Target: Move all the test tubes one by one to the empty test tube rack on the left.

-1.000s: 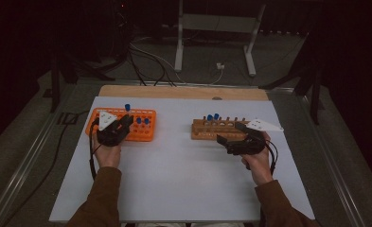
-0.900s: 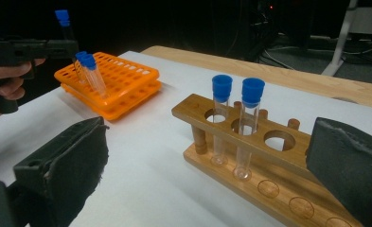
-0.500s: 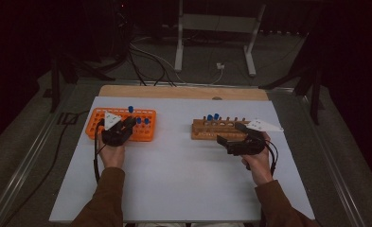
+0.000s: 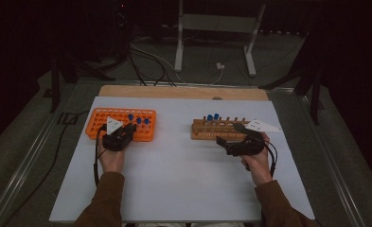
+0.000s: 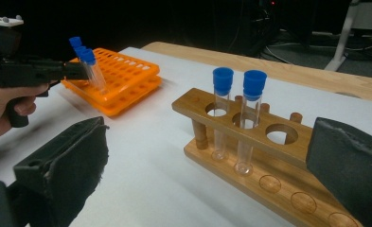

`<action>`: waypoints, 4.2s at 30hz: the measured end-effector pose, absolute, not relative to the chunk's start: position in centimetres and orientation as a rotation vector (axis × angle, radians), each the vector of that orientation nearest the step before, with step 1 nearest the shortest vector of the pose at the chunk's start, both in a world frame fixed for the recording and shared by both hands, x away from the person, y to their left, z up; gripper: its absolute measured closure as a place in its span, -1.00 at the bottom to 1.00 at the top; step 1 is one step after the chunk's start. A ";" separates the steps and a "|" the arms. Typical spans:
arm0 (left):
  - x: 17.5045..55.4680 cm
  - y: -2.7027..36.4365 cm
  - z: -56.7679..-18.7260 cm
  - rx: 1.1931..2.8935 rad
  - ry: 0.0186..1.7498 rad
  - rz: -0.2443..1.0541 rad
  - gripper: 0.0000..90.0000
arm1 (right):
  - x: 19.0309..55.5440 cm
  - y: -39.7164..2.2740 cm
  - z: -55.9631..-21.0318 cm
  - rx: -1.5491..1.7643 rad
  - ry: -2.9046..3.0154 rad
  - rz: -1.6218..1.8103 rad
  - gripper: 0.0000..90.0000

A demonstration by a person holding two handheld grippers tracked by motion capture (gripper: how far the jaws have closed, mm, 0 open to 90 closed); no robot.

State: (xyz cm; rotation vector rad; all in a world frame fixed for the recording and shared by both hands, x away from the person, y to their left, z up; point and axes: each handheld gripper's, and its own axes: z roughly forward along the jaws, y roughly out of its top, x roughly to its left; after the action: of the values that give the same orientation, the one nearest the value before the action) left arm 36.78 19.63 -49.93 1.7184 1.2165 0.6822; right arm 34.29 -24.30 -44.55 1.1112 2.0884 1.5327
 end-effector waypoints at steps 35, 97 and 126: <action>36.5 19.3 -50.3 1.781 1.249 0.704 0.47 | 34.3 -24.2 -44.8 1.117 2.097 1.529 -1.00; 30.1 19.8 -47.6 1.626 1.252 0.619 -0.98 | 40.0 -22.1 -44.1 1.139 2.182 1.221 0.13; 30.3 19.7 -48.0 1.640 1.264 0.597 -0.98 | 40.4 -21.0 -45.2 1.114 2.123 1.290 0.71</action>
State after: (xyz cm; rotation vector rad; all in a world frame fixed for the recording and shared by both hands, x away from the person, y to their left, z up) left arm 30.29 19.70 -48.04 1.6402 1.2636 0.5971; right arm 40.43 -21.00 -45.21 1.1137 2.1232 1.2903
